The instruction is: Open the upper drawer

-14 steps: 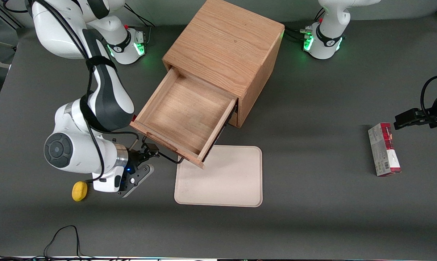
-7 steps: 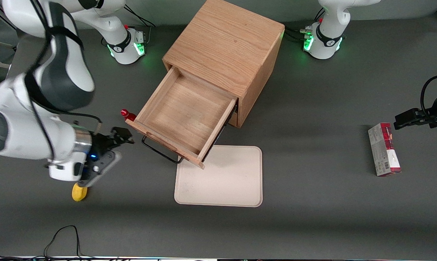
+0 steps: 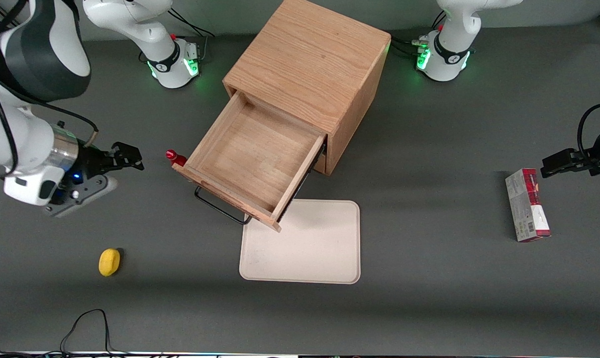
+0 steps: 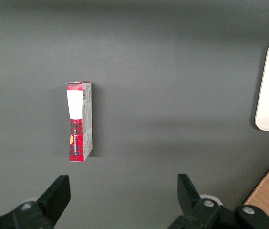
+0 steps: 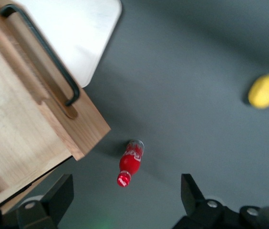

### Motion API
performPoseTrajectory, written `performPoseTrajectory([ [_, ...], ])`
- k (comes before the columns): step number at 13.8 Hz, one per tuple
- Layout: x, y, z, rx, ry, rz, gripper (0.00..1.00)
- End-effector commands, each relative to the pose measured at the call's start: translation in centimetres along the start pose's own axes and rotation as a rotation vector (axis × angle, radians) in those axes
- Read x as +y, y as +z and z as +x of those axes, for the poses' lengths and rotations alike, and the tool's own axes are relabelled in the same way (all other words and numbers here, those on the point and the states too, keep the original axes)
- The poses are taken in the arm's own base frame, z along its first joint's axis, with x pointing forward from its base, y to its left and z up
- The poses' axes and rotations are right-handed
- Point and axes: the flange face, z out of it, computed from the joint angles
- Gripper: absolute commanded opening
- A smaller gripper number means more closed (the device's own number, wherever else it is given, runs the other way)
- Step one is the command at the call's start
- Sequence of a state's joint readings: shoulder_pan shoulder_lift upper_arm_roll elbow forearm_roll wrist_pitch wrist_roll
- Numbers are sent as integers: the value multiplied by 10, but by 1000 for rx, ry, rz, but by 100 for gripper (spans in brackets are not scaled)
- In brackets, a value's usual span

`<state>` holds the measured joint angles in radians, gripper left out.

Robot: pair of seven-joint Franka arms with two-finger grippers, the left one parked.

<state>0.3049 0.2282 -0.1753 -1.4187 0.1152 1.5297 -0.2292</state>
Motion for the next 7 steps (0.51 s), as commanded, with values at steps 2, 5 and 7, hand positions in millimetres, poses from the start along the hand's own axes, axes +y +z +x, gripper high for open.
performPoseTrajectory([
  [2, 11, 1, -21, 32, 164, -23, 100],
  [5, 9, 30, -55, 77, 230, -1, 100],
  [7, 20, 19, -66, 64, 253, 8, 100],
])
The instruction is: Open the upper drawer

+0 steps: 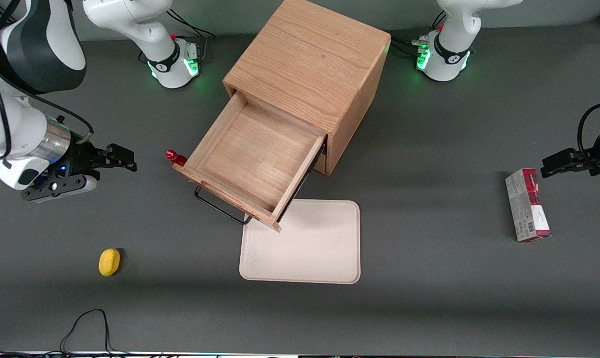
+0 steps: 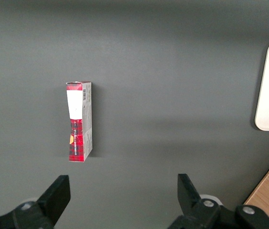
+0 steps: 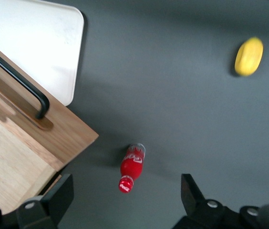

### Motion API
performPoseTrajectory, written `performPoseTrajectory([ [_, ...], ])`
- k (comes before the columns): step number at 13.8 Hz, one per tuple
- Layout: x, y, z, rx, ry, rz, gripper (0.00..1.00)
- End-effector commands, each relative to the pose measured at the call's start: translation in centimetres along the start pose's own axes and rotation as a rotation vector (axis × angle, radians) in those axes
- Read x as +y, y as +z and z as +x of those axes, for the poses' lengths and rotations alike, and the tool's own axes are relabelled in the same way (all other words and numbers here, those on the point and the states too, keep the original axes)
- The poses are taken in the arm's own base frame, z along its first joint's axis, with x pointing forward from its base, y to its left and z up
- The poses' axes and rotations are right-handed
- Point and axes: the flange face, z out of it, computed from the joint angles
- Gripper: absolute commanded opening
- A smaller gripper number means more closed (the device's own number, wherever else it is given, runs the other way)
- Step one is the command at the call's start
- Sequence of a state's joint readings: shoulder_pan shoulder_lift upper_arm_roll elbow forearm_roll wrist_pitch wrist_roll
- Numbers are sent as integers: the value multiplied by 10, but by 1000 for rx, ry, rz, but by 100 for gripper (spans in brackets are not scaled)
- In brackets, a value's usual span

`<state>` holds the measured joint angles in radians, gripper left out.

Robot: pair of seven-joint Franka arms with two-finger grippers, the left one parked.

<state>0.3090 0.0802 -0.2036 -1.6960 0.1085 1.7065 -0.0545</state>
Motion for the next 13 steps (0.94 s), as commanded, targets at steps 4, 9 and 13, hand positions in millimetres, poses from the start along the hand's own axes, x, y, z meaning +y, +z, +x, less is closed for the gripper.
performPoseTrajectory([
  [4, 6, -25, -27, -13, 66, -6, 100],
  [9, 31, -47, -35, 26, 72, -50, 100],
  [13, 37, -56, -32, 44, 84, -51, 100],
])
